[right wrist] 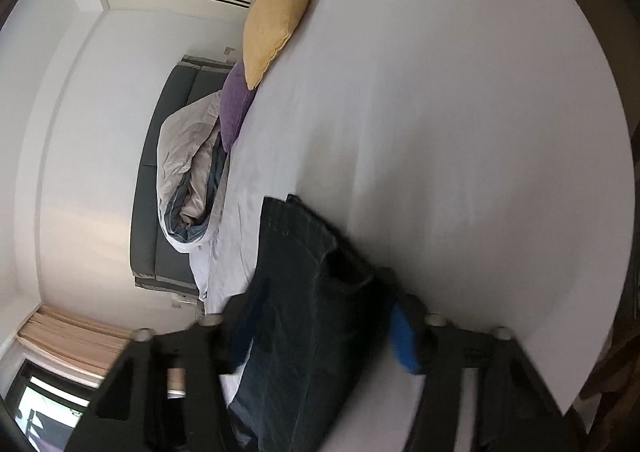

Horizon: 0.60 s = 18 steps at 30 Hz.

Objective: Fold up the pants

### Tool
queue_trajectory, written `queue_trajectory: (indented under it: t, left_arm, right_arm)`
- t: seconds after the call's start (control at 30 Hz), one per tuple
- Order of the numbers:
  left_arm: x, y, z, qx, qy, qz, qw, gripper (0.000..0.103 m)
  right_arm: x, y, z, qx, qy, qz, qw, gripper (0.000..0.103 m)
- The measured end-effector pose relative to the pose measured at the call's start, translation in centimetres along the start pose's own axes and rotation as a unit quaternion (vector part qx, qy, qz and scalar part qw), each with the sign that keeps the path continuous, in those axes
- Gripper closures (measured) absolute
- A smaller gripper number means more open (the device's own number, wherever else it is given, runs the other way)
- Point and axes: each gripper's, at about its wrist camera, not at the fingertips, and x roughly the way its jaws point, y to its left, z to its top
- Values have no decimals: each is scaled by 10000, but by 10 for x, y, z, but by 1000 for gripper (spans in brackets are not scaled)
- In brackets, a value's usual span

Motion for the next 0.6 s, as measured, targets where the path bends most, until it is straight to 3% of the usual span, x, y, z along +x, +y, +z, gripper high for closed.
queue_trajectory:
  t: [0.03, 0.07, 0.43, 0.53, 0.6]
  left_arm:
    - [0, 1, -1, 37, -19, 105, 9999, 18]
    - [1, 0, -1, 76, 1, 140, 9999, 18]
    - [8, 0, -8, 56, -40, 124, 9999, 18]
    - [4, 7, -11, -61, -102, 3, 9999, 18]
    - [2, 12, -13, -162, -157, -92, 9997, 18]
  right_arm:
    - [3, 1, 1, -28, 59, 13, 10000, 81]
    - [4, 0, 0, -40, 123, 13, 9999, 86]
    - [6, 34, -21, -665, -282, -531, 9960, 89]
    - [3, 72, -35, -1300, -392, -607, 9889, 89]
    - [4, 113, -61, -2083, -338, -570, 9758, 89]
